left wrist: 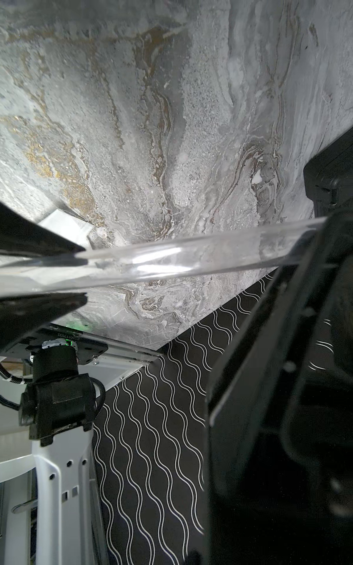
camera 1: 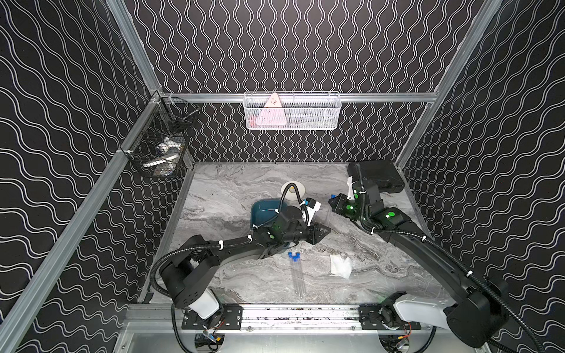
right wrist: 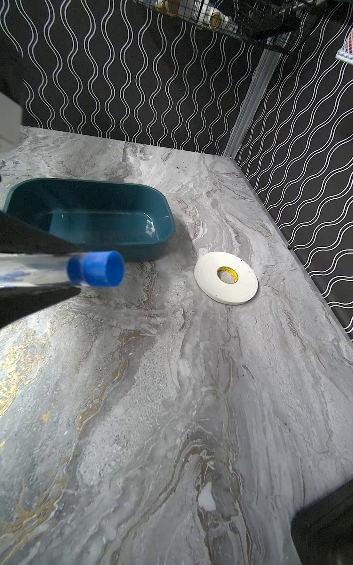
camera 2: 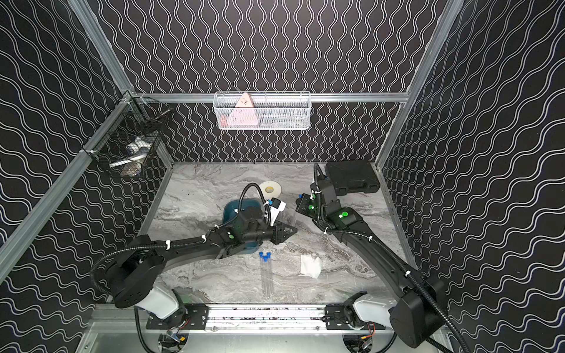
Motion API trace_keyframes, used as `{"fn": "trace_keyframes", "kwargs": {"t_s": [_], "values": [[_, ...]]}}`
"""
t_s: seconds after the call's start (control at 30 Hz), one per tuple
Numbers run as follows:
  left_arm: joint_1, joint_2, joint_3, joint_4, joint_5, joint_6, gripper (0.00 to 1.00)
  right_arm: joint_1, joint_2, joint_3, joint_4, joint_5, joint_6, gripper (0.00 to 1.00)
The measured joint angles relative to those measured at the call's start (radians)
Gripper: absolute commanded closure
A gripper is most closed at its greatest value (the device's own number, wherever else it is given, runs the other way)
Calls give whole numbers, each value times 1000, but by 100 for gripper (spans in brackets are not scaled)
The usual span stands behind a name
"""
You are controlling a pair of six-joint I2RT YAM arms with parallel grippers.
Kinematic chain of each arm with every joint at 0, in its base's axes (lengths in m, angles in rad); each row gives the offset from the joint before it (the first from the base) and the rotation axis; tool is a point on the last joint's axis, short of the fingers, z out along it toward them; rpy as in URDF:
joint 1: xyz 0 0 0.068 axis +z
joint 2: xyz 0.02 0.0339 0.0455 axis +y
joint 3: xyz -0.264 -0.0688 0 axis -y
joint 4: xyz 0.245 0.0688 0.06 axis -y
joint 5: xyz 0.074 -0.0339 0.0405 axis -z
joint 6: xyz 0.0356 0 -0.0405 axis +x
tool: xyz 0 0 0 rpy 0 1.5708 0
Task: Wipe the exteriors of test tubes
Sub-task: Pick up the test tube at the center of the board.
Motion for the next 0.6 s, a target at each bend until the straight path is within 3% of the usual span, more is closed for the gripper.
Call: {"fn": "trace_keyframes", "kwargs": {"t_s": [0.2, 0.23, 0.37, 0.4, 0.47, 0.6], "values": [[1, 0, 0, -12, -19, 0, 87, 0, -3, -5, 11, -1, 0, 82], [1, 0, -1, -12, -20, 0, 87, 0, -3, -5, 11, -1, 0, 78], [0, 0, -1, -4, -13, 0, 89, 3, -3, -6, 14, 0, 0, 32], [0, 0, -2, -2, -12, 0, 89, 3, -3, -5, 14, 0, -2, 26], [0, 0, -8, 1, -11, 0, 89, 3, -7, -3, 9, 8, -14, 20], [0, -22, -27, -4, -19, 3, 90, 2, -39, -3, -16, 42, -19, 17]]}}
